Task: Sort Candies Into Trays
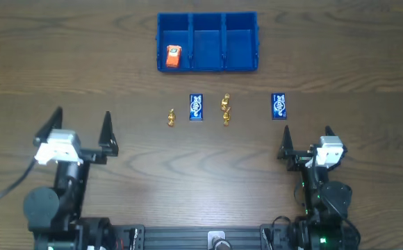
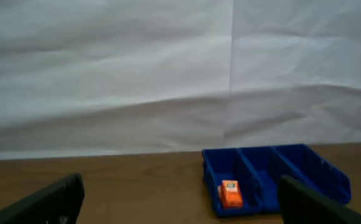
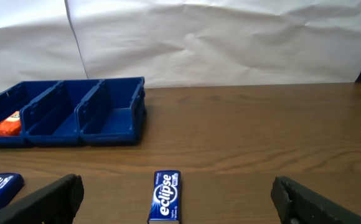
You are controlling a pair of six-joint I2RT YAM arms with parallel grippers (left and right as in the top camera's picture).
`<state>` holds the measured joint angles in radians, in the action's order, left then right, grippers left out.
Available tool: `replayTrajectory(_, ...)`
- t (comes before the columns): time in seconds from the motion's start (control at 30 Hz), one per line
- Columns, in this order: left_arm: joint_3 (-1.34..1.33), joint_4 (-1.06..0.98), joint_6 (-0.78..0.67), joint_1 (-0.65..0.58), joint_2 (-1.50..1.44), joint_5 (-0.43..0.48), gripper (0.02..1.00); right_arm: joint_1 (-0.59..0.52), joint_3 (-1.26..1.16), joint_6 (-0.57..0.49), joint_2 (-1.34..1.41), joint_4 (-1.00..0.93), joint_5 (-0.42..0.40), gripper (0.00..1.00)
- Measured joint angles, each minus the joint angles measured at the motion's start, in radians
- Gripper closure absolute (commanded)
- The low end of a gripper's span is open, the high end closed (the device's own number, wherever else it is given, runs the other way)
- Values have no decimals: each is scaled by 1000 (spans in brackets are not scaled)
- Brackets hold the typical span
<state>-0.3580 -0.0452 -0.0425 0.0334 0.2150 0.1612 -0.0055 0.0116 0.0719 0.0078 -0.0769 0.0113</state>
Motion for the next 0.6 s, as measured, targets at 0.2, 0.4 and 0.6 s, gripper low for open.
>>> replayTrajectory(0.2,186,-18,-3,-1,-72,47,18,0,0,0,0,0,0,1)
replayTrajectory(0.4,352,-82,14,-8,-190,65,18,0,0,0,0,0,0,1)
replayTrajectory(0.6,351,27,16,-28,-204,76,18,0,0,0,0,-1,0,1)
